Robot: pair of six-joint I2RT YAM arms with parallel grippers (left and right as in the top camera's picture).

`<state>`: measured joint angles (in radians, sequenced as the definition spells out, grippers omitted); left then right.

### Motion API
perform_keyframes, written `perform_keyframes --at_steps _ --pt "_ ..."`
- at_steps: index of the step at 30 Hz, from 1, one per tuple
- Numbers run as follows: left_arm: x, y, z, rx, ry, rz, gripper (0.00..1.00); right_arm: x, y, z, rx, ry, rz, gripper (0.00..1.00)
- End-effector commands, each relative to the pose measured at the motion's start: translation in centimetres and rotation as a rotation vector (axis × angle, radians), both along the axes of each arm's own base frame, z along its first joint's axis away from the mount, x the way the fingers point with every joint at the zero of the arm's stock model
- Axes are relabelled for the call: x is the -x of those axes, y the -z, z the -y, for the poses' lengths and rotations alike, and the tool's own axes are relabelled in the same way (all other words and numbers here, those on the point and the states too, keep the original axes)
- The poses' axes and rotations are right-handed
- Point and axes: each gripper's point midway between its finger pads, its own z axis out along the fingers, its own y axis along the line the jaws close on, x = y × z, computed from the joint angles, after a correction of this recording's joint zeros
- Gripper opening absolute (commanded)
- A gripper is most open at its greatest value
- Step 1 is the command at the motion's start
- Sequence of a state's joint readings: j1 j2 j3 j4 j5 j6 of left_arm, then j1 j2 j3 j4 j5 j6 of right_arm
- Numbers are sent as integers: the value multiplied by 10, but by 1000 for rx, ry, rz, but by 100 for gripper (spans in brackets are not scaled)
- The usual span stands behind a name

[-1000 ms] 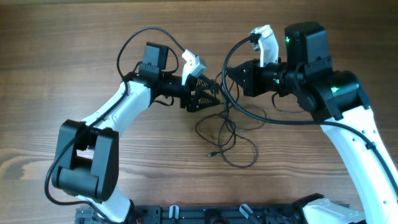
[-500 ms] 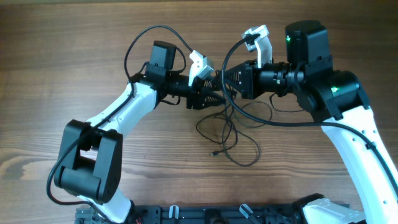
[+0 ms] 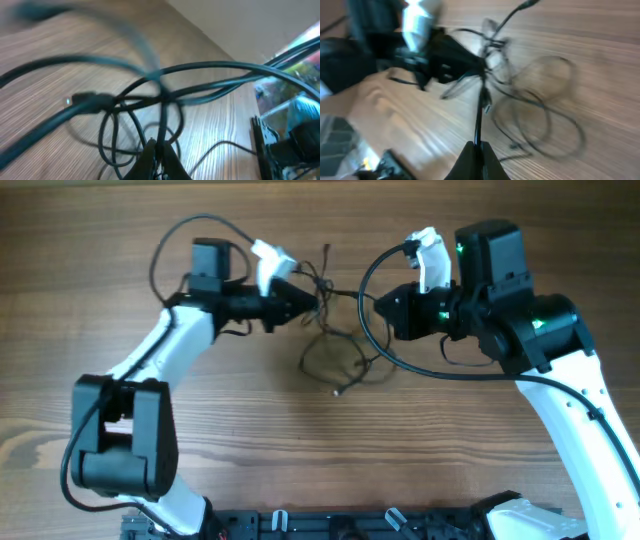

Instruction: Untangle cables

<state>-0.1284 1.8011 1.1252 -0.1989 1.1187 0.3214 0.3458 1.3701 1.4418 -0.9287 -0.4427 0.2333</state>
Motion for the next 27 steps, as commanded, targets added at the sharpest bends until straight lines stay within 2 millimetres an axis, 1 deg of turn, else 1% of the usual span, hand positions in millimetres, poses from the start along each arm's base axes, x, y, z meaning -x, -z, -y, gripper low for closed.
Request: perform_keyframes --at_steps 1,4,5,7,8,9,10,11,12,13,14,16,17,18,19,20,21,22,23,24,26,27 --pt "-8 0 -25 -8 -76 -57 4 -18 7 47 180 260 28 4" --pt "-6 -6 -27 -5 -81 -54 4 -20 19 86 307 477 -4 4" --pt "-4 -8 -27 -6 -81 -56 4 -18 22 104 346 596 -26 5" --pt "0 -12 -28 -7 -81 -68 4 -13 25 125 385 734 -54 17" --pt "2 -13 -27 -8 -80 -77 4 -13 25 125 395 729 -50 52" --pt "4 -13 -28 -9 -80 -84 4 -14 27 125 406 712 -47 96" --pt "5 -14 -28 -9 -80 -93 4 -17 29 118 417 644 -36 100" --pt "6 -14 -28 -9 -80 -96 4 -21 31 106 404 555 -28 100" --pt "9 -16 -24 8 -61 -100 4 -26 34 80 352 397 -20 100" --pt "13 -19 -20 24 -40 -104 4 -29 38 58 295 278 -20 100" --pt "18 -22 -14 36 -16 -104 4 -35 47 49 270 258 -47 100" --pt "26 -30 -3 50 22 -93 4 -48 70 48 303 270 -88 100" --pt "29 -39 2 57 30 -87 4 -53 82 45 304 271 -115 100" --pt "33 -48 5 59 40 -62 4 -59 97 36 296 236 -145 100" --pt "36 -62 6 55 30 -30 4 -61 104 27 270 191 -156 100" --pt "37 -80 4 52 -5 -4 4 -62 106 14 231 118 -150 100" --pt "37 -90 2 47 -30 17 4 -62 105 4 195 71 -145 100" --pt "39 -105 -2 38 -66 51 4 -62 104 -1 173 43 -137 100" --pt "44 -131 -8 27 -125 121 4 -63 104 -3 167 37 -134 100" --pt "46 -142 -11 25 -146 153 4 -64 105 -3 167 36 -136 100" --pt "54 -170 -19 10 -211 251 4 -61 105 -14 123 -10 -142 100" --pt "57 -179 -23 3 -239 288 4 -60 104 -20 92 -33 -146 100"
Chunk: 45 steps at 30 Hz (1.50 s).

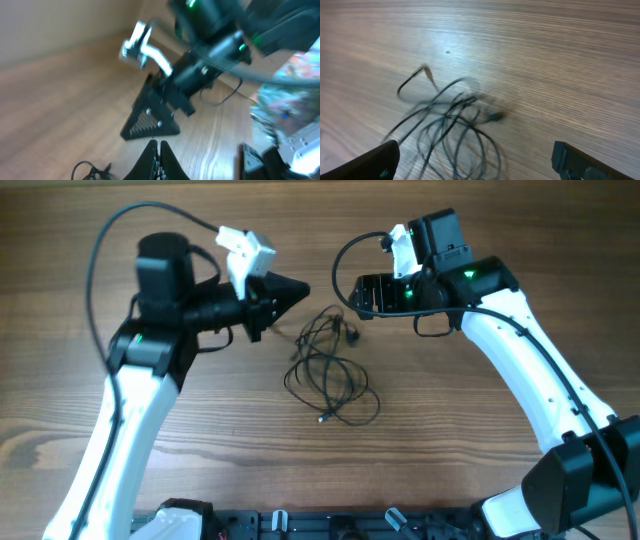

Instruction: Untangle cables

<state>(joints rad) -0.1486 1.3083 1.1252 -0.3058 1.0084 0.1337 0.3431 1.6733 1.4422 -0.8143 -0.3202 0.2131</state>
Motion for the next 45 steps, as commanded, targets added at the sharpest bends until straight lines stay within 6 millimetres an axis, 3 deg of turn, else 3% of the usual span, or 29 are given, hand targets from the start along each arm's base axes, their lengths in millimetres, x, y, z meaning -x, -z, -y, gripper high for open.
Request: perform_keyframes --at_steps 1,2,5,6,7,10,15,19,20,21,22,25,30,31,32,33,34,37,42,44,45 --pt "5 -32 -15 -20 -130 91 4 6 -2 -24 -108 -106 -20 99" --pt "8 -35 -16 -19 -130 94 5 6 -2 -24 -115 -95 -32 100" --pt "4 -22 -22 -56 -183 43 11 7 27 -4 -36 121 -164 100" --pt "-1 -13 -29 -91 -239 18 24 7 44 -1 3 171 -185 100" --pt "-6 -6 -35 -119 -284 1 35 7 57 -4 20 165 -186 100" --pt "-17 15 -56 -215 -421 -52 50 11 95 -29 37 107 -199 100" --pt "-18 37 -63 -270 -454 -127 52 16 139 -58 61 72 -241 95" --pt "-18 43 -63 -279 -451 -150 51 20 152 -57 80 89 -276 64" --pt "-16 44 -64 -282 -450 -158 51 22 153 -57 81 89 -286 43" --pt "-15 48 -64 -288 -448 -173 51 24 152 -59 67 79 -299 12" --pt "-15 51 -64 -293 -447 -186 51 28 150 -64 39 63 -317 4" --pt "-20 70 -63 -315 -439 -241 50 37 137 -80 -55 -8 -348 4" --pt "-36 122 -60 -367 -419 -377 46 26 59 -74 -130 -52 -158 4" --pt "-38 128 -60 -372 -417 -390 44 27 52 -71 -136 -46 -153 29" --pt "-39 133 -60 -376 -415 -402 43 29 49 -68 -135 -40 -158 39" --pt "-40 136 -59 -378 -410 -410 42 32 49 -66 -128 -38 -170 48" --pt "-41 139 -59 -379 -409 -414 41 36 51 -63 -114 -35 -184 64" --pt "-48 133 -58 -363 -417 -380 41 45 67 -47 -19 7 -239 70" --pt "-53 131 -63 -355 -435 -368 45 77 105 -36 78 122 -361 68" --pt "-53 131 -63 -355 -434 -368 45 91 120 -43 80 110 -378 58" --pt "-53 131 -63 -355 -434 -368 45 94 123 -45 78 110 -380 46"
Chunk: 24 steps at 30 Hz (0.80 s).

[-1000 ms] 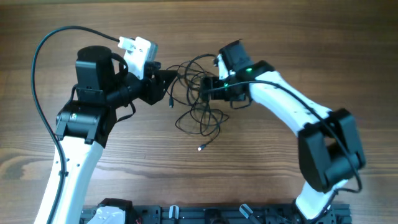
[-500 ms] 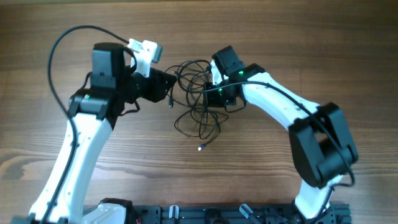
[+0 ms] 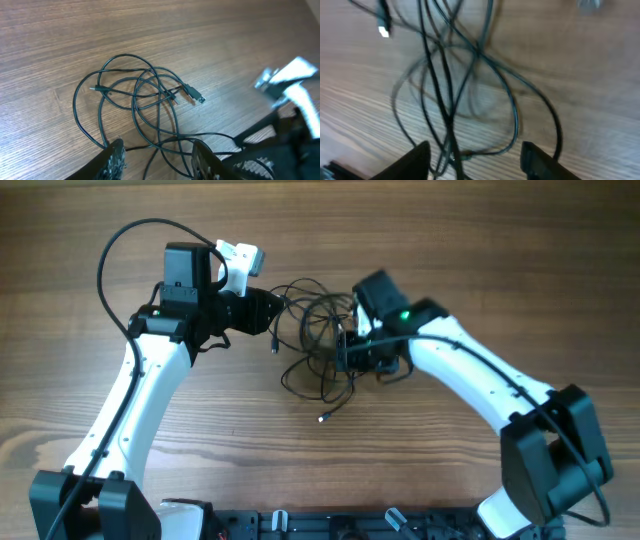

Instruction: Untangle cables

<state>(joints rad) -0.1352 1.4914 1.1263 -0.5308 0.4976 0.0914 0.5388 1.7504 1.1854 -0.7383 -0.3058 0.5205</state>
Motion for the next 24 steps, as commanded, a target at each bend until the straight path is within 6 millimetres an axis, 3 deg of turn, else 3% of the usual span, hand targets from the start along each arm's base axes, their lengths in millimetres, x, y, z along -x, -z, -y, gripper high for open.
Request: perform_keyframes --at_steps 1,2,3,5,6,8,10,13,17,21,24 --pt "-2 -4 -1 3 -3 13 45 10 13 -6 23 22 -19 31" --pt "-2 -4 -1 3 -3 12 45 10 12 -7 20 20 -14 13" --pt "-2 -4 -1 3 -3 12 45 7 12 -6 26 36 -8 4" --pt "-1 -4 -1 3 -3 11 46 -5 7 3 59 75 45 4" --pt "-1 -4 -1 3 -2 8 49 -16 -5 3 51 61 106 4" --pt "0 -2 0 2 2 4 55 -46 -52 1 2 32 284 4" --pt "1 -1 5 20 24 -3 61 -72 -111 15 -27 81 431 4" --pt "5 5 24 102 133 -22 66 -75 -172 26 -132 70 542 4" --pt "2 30 51 179 236 -59 68 -67 -202 45 -152 107 601 4" --pt "5 65 72 196 289 -138 64 -87 -221 83 -114 264 674 4" --pt "19 83 91 188 337 -194 62 -104 -267 110 -121 322 790 4"
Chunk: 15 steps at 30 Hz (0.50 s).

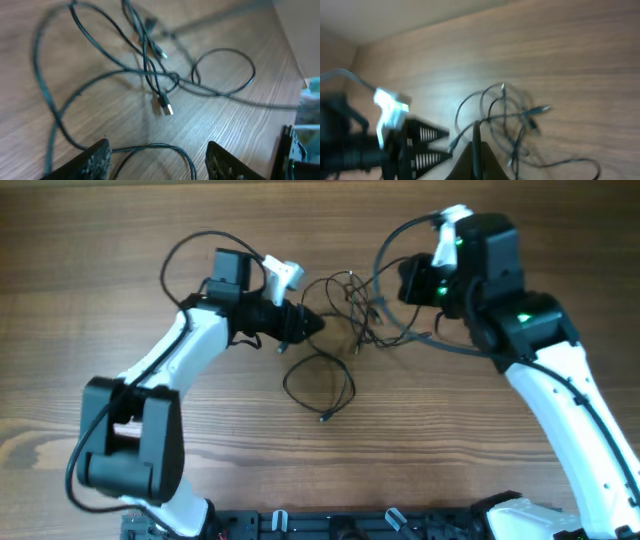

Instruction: Untangle cables

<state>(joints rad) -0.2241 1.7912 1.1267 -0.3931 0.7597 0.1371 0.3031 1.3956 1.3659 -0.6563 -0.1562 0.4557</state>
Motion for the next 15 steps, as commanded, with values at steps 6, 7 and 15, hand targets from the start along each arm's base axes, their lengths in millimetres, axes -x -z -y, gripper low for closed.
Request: perform_keyframes --at_steps 6,7,15 --pt "33 6 61 21 199 34 61 -2 -112 52 27 100 205 4" --pt "36 4 70 29 218 48 61 1 -107 54 32 102 183 4" --pt "45 -20 112 138 303 137 64 9 -93 55 66 84 128 4"
